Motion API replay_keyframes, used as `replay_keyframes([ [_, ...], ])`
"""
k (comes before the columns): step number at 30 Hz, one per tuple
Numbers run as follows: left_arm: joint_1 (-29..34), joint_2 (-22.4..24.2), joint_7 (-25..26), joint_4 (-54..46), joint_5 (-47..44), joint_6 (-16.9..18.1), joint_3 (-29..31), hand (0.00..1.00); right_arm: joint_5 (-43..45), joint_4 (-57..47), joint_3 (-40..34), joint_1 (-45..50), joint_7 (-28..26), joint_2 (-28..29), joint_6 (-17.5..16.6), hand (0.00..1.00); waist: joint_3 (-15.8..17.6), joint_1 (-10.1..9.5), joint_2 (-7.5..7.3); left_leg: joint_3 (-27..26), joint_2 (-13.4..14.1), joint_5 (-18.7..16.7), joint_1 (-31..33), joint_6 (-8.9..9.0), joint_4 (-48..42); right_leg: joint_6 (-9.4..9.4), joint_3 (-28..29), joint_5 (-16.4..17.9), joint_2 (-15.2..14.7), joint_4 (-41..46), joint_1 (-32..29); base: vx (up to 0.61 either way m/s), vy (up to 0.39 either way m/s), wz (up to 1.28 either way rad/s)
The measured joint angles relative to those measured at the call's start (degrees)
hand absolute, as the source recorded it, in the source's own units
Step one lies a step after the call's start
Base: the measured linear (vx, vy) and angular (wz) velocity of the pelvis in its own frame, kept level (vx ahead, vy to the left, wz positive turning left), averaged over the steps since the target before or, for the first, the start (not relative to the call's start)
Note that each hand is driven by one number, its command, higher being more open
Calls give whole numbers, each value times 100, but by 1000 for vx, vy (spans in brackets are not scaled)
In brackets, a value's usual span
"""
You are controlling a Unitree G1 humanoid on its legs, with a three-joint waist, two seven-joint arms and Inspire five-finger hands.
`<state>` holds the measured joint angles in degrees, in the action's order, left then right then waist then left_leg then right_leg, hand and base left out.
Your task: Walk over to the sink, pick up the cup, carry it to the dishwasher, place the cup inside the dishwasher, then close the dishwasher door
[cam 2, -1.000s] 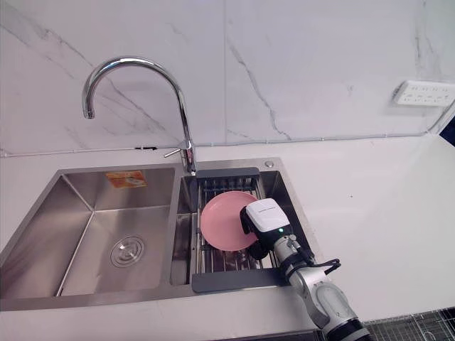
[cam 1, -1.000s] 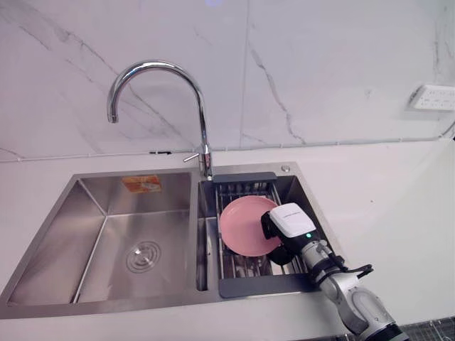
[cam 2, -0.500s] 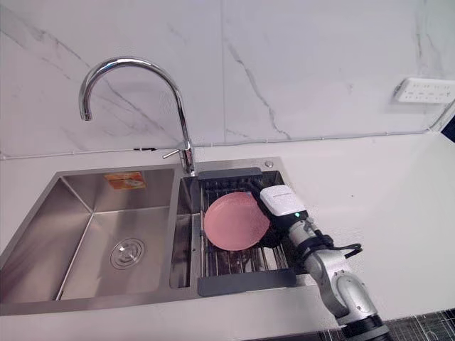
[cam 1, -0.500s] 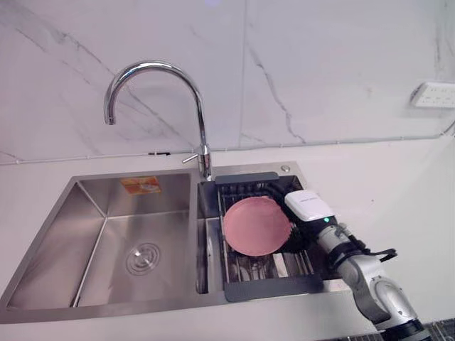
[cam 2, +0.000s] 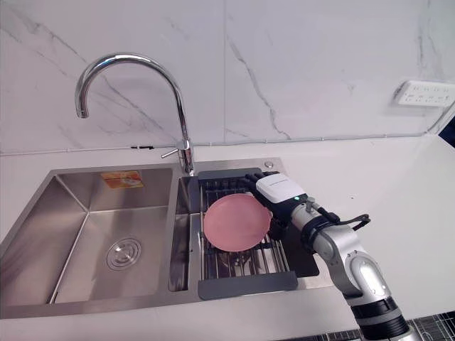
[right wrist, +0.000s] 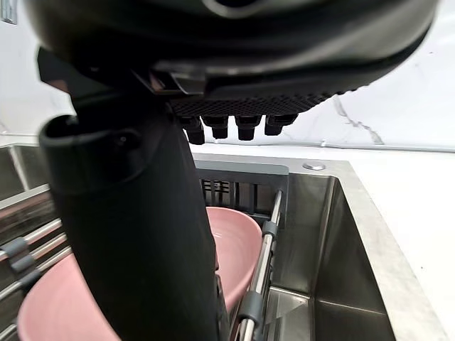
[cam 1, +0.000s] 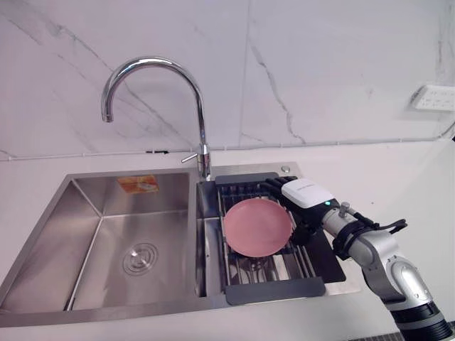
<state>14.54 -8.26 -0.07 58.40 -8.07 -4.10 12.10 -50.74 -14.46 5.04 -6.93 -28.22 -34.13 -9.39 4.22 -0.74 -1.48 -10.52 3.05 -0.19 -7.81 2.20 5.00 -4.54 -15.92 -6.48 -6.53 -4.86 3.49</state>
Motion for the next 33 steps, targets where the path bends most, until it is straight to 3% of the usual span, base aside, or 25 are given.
replay_keyframes([
  [13,14,-97,10,36,-101,69,-2,100,686,-527,23,-143,-962,-173,-189,100,-62,6,-199,-55,-2,-4,-27,-2,20,1,49,0,0,0,-2,0,0,-1],
  [33,9,-184,17,71,-229,67,-20,100,662,-731,48,575,-1171,-170,-222,100,-27,23,-285,-168,2,-28,-32,4,22,6,179,-4,19,0,-60,-10,-7,-2],
])
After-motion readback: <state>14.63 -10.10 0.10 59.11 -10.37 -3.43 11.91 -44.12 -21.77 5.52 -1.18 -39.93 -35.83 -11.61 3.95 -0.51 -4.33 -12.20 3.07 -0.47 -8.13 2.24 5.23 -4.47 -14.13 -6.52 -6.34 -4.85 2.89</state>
